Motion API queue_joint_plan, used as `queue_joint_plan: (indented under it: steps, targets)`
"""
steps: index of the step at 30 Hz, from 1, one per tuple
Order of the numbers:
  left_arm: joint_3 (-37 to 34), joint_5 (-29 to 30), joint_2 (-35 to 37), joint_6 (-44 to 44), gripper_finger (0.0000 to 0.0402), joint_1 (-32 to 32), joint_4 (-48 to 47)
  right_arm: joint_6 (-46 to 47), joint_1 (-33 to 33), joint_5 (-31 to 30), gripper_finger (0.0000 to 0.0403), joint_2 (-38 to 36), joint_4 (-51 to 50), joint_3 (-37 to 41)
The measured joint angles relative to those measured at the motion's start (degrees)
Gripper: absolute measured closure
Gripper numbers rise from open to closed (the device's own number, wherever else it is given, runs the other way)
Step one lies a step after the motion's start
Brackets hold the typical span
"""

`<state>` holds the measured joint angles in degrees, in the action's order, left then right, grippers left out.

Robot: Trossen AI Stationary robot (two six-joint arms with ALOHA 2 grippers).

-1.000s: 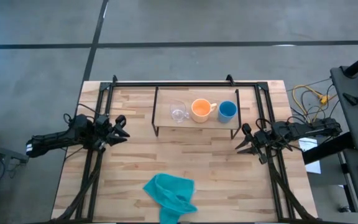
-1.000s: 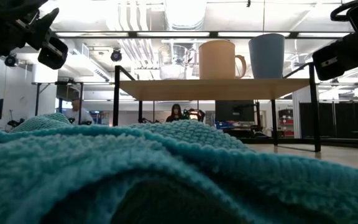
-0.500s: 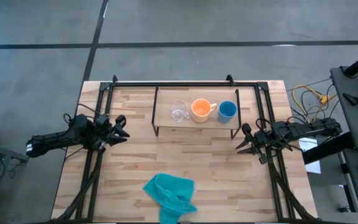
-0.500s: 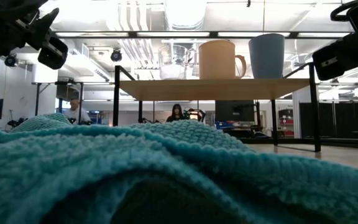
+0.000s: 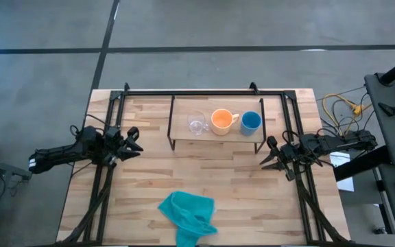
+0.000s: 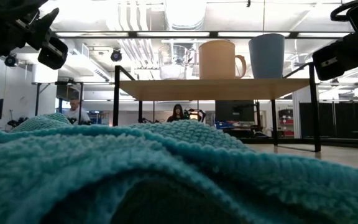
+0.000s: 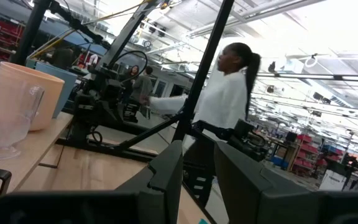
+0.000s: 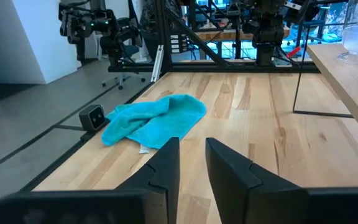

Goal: Stack small to large cups/mugs on shelf
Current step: Return to Home Position

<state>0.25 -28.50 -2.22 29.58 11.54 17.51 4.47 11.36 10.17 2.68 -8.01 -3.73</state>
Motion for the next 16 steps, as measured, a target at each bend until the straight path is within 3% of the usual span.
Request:
queue_joint_plan:
  steps: [16]
  targets:
    - [0.00,-0.01,0.00,0.00,0.0320,0.01,0.01,0.00,0.02,0.02,0.0324,0.00,-0.02,0.00]
